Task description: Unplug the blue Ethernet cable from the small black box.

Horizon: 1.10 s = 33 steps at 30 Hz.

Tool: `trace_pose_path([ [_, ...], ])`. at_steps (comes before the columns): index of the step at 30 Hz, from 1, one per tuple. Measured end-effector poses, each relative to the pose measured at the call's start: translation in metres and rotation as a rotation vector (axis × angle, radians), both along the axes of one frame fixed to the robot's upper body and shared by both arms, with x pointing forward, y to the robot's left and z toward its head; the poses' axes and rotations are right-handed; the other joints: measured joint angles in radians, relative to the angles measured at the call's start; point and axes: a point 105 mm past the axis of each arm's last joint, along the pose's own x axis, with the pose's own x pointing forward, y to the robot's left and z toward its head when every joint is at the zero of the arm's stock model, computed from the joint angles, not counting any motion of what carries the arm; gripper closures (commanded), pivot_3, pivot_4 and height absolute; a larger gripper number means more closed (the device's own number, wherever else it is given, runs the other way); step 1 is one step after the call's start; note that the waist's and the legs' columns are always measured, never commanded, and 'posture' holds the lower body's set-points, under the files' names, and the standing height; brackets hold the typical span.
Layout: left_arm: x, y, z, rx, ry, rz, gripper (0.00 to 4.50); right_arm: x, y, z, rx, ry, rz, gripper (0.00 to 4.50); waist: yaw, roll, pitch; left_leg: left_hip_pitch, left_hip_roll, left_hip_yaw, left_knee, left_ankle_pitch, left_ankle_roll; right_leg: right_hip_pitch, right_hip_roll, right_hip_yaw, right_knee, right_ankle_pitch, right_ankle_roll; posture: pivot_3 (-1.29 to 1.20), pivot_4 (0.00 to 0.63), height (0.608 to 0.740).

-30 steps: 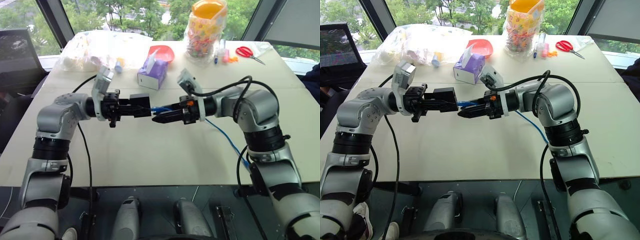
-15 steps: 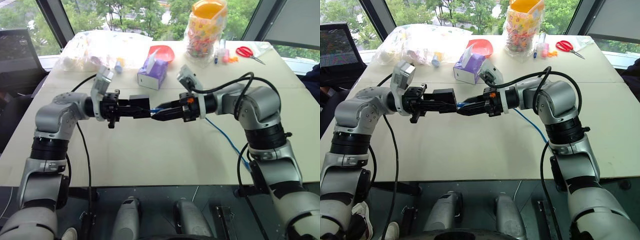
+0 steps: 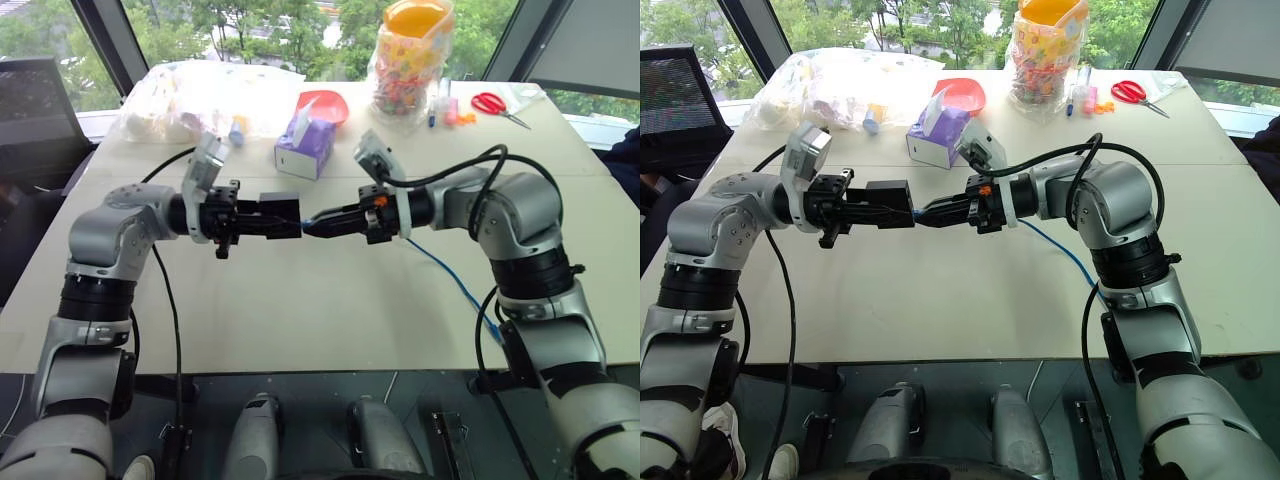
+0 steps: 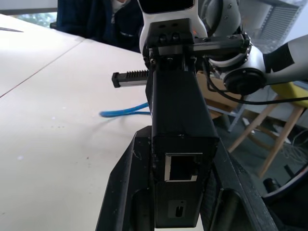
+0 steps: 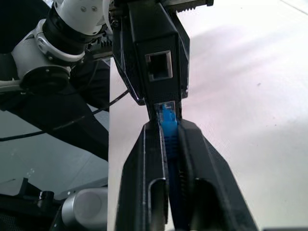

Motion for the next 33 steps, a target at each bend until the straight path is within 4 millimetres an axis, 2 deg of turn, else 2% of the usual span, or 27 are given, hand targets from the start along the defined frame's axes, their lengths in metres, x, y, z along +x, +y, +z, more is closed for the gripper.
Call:
trace_pose_path([
  [15,-0.004,0.005,-0.002,0.026,-0.010,0.010,3.96,0.000,-0.001,-0.003,-0.013,0.003,0.000,4.43,0.000,0.000,0.000,0.000,0.000,0.000,0.000,0.000,0.000,-0.001,0.000,0.000,0.000,0.000,0.000,0.00,0.150,0.735],
  [23,-0.008,0.028,-0.013,0.079,0.022,0.063,3.96,0.032,-0.044,-0.003,-0.013,-0.051,-0.196,4.43,0.001,0.000,0.000,-0.001,0.000,0.001,-0.001,0.000,0.000,-0.002,-0.001,0.000,-0.001,-0.001,-0.002,0.00,0.150,0.735],
  [26,-0.005,0.029,-0.013,0.086,-0.026,0.089,3.96,0.052,-0.049,-0.016,-0.043,-0.124,-0.312,4.43,0.000,0.000,0.000,-0.001,0.000,0.001,0.000,0.000,0.000,-0.002,-0.001,0.000,-0.001,-0.001,-0.001,0.00,0.150,0.735],
  [29,0.004,0.016,-0.024,0.097,-0.098,0.134,3.96,0.079,-0.054,-0.039,-0.133,-0.197,-0.469,4.43,-0.001,0.000,0.000,-0.001,0.000,0.002,0.000,0.000,0.000,-0.002,-0.001,0.001,0.000,-0.001,-0.001,0.00,0.150,0.735],
  [33,0.019,-0.012,-0.058,0.172,-0.202,0.188,3.96,0.104,-0.048,-0.076,-0.203,-0.207,-0.615,4.43,0.001,0.000,0.000,-0.003,0.000,0.003,0.000,0.000,0.000,-0.004,0.000,0.002,0.000,0.001,0.002,0.00,0.150,0.735],
])
